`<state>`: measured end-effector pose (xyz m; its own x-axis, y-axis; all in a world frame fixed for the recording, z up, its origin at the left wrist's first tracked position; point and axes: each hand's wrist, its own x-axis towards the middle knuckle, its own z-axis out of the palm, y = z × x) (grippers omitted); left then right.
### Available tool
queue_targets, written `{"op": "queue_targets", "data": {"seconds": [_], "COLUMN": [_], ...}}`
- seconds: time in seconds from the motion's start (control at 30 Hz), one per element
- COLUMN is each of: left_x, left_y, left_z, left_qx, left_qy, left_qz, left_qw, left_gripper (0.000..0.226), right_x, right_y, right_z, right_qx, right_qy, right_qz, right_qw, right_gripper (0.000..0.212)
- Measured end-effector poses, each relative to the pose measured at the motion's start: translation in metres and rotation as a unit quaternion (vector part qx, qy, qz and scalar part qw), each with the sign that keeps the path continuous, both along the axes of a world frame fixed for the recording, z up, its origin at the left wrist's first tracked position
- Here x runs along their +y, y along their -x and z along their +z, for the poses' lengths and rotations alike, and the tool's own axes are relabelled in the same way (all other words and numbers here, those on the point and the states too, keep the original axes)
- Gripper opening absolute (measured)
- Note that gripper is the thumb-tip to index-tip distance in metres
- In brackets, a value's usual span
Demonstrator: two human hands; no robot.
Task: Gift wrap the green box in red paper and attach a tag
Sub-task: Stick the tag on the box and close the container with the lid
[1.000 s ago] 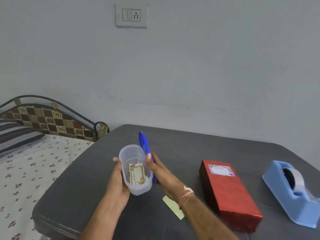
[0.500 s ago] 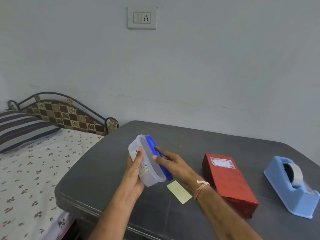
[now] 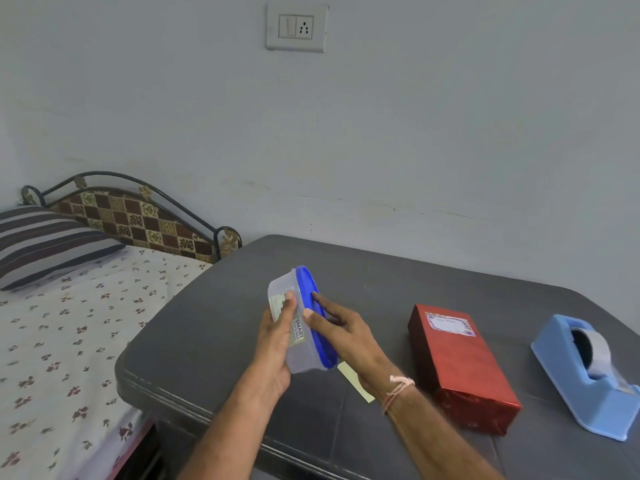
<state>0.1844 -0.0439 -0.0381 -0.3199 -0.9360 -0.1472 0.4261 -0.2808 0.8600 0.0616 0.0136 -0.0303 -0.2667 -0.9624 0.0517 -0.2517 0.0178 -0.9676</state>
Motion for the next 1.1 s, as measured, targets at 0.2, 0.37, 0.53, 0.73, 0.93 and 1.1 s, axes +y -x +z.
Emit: {"op": "queue_targets", "data": {"seconds": [0.2,0.37,0.53,0.73,0.93,1.1], "left_x": [0.003,0.013,0.012,0.02,0.019,0.006], "left_y": [-0.009,-0.012,-0.01,-0.005,0.002,0.003], "left_z": [-0.005,-0.001,0.002,-0.017,-0.014,-0.014], "left_qx": [0.006,-0.013,-0.124,-0.253,-0.355,-0.413], "left_qy": [-0.006,-0.028,0.028,0.152,0.223,0.216], "left_qz": [-0.043,-0.162,-0.129,-0.054,-0.043,0.084], "left_qw": [0.999,0.986,0.983,0.954,0.907,0.881], "left_gripper": [0.048,0.049,0.053,0.085,0.067,0.057], "right_x": [-0.003,-0.005,-0.019,-0.024,-0.049,-0.039], "right_y": [-0.004,0.0,0.0,0.002,0.007,-0.016], "right_z": [-0.004,0.01,0.0,-0.004,0.011,0.007], "right_qx": [0.022,-0.175,-0.211,-0.252,-0.178,-0.129], "right_qy": [-0.038,-0.022,-0.032,-0.051,-0.05,-0.013], "right_qz": [-0.005,-0.016,-0.082,-0.134,-0.212,-0.209], "right_qw": [0.999,0.984,0.973,0.957,0.96,0.969], "right_gripper": [0.077,0.085,0.061,0.069,0.065,0.054]}}
